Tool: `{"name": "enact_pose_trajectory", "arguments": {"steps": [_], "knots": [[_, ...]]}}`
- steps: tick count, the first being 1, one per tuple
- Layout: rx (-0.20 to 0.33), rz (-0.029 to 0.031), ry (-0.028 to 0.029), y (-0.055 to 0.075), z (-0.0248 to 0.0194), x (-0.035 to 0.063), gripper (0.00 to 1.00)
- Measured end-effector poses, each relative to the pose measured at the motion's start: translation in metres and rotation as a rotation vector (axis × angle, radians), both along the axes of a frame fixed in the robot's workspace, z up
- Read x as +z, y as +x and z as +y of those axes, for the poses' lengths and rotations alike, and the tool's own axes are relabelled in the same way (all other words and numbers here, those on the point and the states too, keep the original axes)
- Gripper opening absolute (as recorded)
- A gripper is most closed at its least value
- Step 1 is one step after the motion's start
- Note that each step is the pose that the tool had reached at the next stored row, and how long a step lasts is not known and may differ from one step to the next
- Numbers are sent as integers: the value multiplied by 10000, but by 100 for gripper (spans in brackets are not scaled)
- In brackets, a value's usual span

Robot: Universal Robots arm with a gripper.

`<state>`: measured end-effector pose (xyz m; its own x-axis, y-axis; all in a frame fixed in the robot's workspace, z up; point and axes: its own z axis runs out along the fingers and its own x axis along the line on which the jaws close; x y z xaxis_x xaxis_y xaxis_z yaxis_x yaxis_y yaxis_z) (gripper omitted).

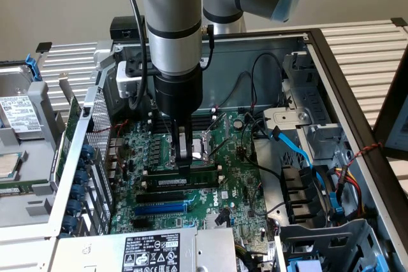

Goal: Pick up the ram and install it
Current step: 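Press down the ram until it locks into place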

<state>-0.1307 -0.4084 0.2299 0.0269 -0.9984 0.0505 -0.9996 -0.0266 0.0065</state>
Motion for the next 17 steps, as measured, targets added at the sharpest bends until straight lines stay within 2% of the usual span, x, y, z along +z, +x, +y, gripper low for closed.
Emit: {"name": "enact_pose_trajectory", "arguments": {"steps": [9,17], "knots": [[1,0,46,0,-4,-28,11],[1,0,61,-1,-4,-34,11]]}}
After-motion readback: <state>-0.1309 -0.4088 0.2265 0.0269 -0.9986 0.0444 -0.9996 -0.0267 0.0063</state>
